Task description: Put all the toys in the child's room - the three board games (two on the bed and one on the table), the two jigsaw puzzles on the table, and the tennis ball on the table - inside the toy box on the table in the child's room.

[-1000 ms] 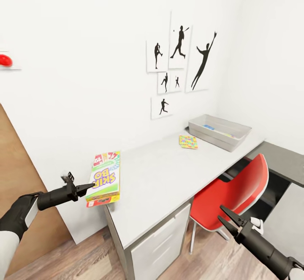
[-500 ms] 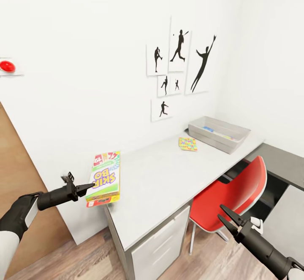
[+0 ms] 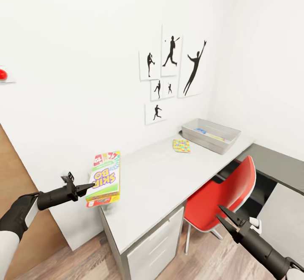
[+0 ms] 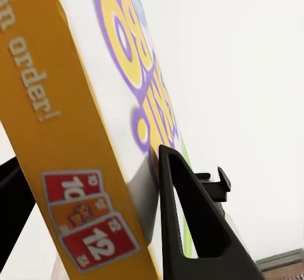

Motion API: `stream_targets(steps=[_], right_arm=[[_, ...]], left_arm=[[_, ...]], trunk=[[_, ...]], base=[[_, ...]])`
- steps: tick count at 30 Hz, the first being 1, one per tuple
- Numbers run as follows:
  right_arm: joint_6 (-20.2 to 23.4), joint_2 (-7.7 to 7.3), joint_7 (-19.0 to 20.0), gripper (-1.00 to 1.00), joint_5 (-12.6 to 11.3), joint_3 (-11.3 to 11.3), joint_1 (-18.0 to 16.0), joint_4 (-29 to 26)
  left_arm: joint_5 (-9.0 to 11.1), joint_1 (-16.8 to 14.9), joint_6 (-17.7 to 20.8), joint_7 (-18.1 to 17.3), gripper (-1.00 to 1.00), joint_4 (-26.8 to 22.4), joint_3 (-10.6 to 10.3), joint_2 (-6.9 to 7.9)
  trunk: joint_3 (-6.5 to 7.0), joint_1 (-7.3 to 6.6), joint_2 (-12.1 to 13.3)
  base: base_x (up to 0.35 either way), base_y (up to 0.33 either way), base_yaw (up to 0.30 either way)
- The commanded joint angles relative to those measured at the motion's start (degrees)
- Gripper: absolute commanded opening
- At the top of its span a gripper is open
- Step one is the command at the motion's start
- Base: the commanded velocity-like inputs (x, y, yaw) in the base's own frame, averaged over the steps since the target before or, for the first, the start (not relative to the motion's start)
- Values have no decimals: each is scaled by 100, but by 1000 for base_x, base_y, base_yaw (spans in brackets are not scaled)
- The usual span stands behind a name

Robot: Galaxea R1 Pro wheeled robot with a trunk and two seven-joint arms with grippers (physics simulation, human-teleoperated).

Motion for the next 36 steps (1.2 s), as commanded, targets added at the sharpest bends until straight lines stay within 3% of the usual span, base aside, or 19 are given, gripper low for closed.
stream_targets(steps=[1, 8, 21, 29, 36], right_arm=[[23, 1, 20, 100, 11, -6, -6, -1], [21, 55, 20, 100, 18, -6, -6, -4], [10, 80, 18, 100, 20, -2, -6, -5], [-88, 80, -24, 100, 30, 208, -6, -5], [-93, 80, -81, 100, 28, 237, -6, 1]], left_arm=[[-2, -2, 56, -16, -100, -5, 0, 2], [-2, -2, 56, -16, -100, -10, -4, 2], [6, -2, 56, -16, -100, -140, -16, 1], [6, -2, 56, -16, -100, -159, -62, -7], [1, -2, 56, -14, -100, -160, -71, -3]], trunk=[[19, -22, 38], [194, -176, 318], [525, -462, 840], [730, -637, 1161], [909, -791, 1441]], base=[[-56, 0, -191], [-205, 0, -194], [-18, 0, -190], [0, 0, -185], [0, 0, -184]])
